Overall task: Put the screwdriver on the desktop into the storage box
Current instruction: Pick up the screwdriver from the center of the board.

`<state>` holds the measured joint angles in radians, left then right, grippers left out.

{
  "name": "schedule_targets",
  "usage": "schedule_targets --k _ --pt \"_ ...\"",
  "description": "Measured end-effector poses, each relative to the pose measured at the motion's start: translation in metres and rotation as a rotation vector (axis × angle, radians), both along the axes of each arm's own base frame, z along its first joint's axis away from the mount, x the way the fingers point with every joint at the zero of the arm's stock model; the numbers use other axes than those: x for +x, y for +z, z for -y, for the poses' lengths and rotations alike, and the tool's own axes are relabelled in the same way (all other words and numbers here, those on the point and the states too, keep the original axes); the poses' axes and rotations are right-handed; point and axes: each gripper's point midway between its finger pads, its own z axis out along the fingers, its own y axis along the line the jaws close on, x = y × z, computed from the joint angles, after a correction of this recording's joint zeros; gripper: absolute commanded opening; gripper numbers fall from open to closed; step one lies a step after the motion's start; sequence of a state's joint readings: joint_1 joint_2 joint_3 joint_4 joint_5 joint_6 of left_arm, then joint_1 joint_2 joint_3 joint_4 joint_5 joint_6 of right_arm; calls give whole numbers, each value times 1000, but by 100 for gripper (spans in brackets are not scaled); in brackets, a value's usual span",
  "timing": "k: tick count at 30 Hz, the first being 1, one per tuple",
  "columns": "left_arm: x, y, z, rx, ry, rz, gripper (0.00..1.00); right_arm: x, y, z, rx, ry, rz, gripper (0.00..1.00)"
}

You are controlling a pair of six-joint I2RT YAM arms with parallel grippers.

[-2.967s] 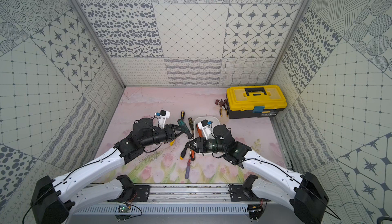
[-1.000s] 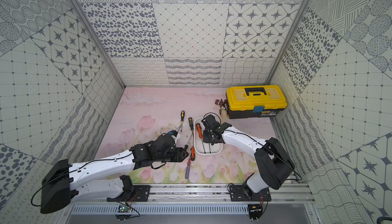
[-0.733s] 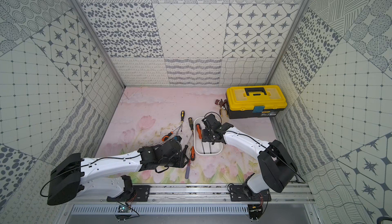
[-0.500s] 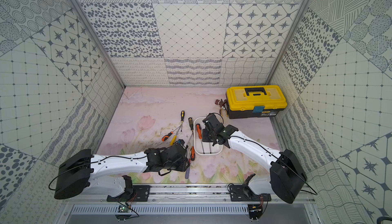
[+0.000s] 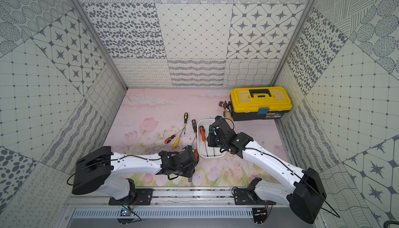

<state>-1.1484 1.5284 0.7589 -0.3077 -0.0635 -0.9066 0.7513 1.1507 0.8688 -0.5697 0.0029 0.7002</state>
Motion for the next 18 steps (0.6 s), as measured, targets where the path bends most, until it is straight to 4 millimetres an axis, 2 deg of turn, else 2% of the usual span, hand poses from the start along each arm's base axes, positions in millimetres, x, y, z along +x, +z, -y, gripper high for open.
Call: schedule_targets --k 12,18 --pt "5 -4 -7 114 11 17 19 -5 0 -4 25 22 -16 26" --pt "6 -3 -15 166 15 29 2 -9 4 -5 43 36 -9 27"
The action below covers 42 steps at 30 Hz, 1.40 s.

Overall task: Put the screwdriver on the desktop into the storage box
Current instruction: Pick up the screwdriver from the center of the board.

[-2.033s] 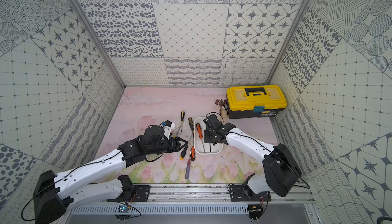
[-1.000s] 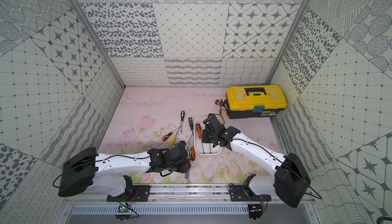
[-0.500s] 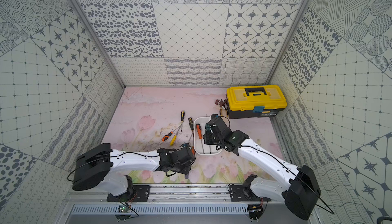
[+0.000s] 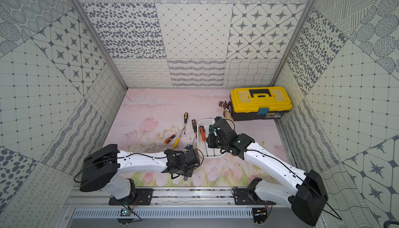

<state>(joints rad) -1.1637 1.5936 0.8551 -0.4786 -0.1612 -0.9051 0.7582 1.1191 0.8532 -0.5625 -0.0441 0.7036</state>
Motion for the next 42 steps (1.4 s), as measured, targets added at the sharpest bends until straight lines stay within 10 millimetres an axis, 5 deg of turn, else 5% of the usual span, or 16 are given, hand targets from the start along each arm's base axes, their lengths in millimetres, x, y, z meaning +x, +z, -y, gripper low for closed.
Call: schedule_targets --k 7,13,24,34,42 --pt "5 25 -11 6 9 51 0 -4 5 -6 21 23 12 29" --pt "16 77 -18 -82 32 166 0 -7 15 -10 55 43 33 34" --pt "33 170 -44 -534 162 340 0 -29 52 -39 332 172 84 70" --pt "39 211 -31 -958 195 327 0 -65 91 -78 624 434 89 67" --pt "43 236 -19 -1157 186 290 0 -81 91 -89 649 513 65 65"
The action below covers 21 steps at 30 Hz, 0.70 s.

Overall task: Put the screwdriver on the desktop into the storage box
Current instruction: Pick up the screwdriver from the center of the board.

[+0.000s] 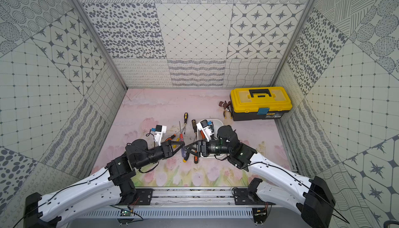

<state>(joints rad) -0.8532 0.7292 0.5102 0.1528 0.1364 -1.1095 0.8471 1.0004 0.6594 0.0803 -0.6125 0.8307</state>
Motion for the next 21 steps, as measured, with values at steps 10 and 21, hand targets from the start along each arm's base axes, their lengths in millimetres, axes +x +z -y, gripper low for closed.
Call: schedule_targets --k 10,21 --pt "-1 18 10 -122 -57 -9 0 -6 -2 -7 13 29 -2 46" --pt "-3 20 11 -159 -77 3 0 -8 6 -10 51 36 -21 26"
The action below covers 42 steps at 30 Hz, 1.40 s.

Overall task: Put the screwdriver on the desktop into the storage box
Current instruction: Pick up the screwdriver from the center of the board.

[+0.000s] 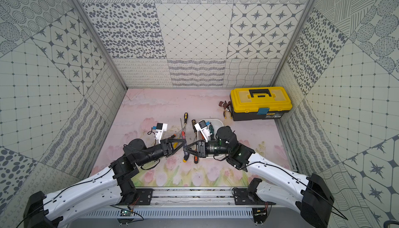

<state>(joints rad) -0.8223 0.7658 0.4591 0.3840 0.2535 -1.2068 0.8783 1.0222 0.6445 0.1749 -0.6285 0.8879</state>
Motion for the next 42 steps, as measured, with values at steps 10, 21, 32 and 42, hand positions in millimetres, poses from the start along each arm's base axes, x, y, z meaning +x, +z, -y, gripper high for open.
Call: schedule_targets --k 10,21,32,42 --pt "1 1 -1 -5 6 17 28 -1 1 -1 2 -8 -9 4" --pt "8 2 -5 96 47 -1 70 6 -26 -9 -222 -69 27 0" --pt "20 -24 -5 304 79 -52 43 8 -41 -16 -378 -120 108 0" --pt "22 -38 -11 380 90 -55 15 5 -51 -12 -424 -114 106 0"
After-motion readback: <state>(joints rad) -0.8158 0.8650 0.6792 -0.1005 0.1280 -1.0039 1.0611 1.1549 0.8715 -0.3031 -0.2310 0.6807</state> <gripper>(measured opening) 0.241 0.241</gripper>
